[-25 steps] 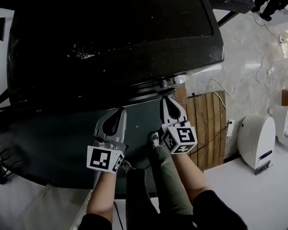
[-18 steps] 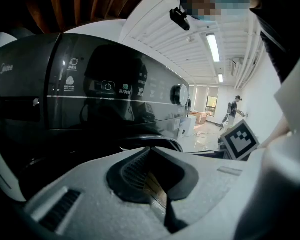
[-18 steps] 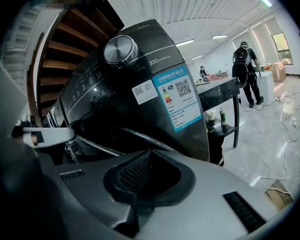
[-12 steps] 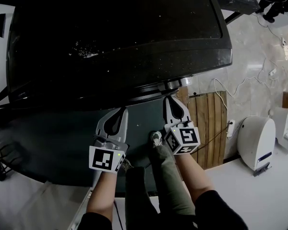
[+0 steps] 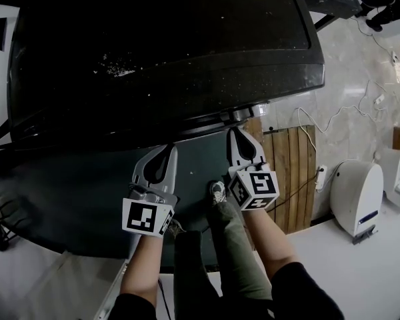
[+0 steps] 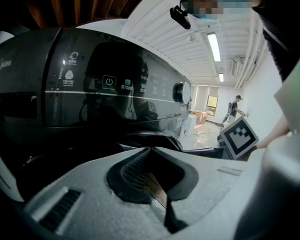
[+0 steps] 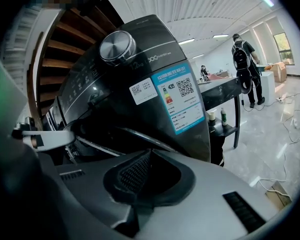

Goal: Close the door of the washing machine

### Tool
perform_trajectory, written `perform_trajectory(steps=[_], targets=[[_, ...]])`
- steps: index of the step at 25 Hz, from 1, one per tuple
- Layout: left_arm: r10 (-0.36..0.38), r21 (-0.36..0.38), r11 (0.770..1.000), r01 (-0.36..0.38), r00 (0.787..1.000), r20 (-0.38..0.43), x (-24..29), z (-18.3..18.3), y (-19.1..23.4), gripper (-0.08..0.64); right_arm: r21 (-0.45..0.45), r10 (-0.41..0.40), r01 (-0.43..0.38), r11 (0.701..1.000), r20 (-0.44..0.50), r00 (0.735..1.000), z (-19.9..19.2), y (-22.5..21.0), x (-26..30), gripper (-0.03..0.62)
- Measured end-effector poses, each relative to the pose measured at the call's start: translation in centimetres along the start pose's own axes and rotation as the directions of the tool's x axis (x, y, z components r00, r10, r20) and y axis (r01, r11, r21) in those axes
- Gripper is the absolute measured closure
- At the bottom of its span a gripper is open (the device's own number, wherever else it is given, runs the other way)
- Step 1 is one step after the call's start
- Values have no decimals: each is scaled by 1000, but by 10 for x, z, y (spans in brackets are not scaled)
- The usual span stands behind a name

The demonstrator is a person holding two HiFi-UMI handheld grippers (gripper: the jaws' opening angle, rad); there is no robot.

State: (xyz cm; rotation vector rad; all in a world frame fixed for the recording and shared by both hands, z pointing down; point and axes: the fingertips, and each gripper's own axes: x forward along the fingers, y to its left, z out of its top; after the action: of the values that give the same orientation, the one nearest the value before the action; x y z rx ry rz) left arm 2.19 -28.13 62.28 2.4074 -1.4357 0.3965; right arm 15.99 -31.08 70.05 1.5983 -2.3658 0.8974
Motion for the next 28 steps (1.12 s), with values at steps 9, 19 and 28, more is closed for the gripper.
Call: perform_trajectory(steps=[9, 19, 28], targets=[[-4, -11, 1000, 4, 1000, 11, 0, -1, 1, 549, -30, 4, -4, 1000, 13, 1000, 0, 1, 0, 589], [-55, -5, 998, 55, 998, 26, -12, -1, -16, 548, -19, -18, 18, 1000, 48, 999, 14, 5, -22, 591], [-99, 22, 995, 98, 994, 42, -61, 2, -25, 548, -8, -63, 65, 998, 135, 989, 27, 29, -85, 591]])
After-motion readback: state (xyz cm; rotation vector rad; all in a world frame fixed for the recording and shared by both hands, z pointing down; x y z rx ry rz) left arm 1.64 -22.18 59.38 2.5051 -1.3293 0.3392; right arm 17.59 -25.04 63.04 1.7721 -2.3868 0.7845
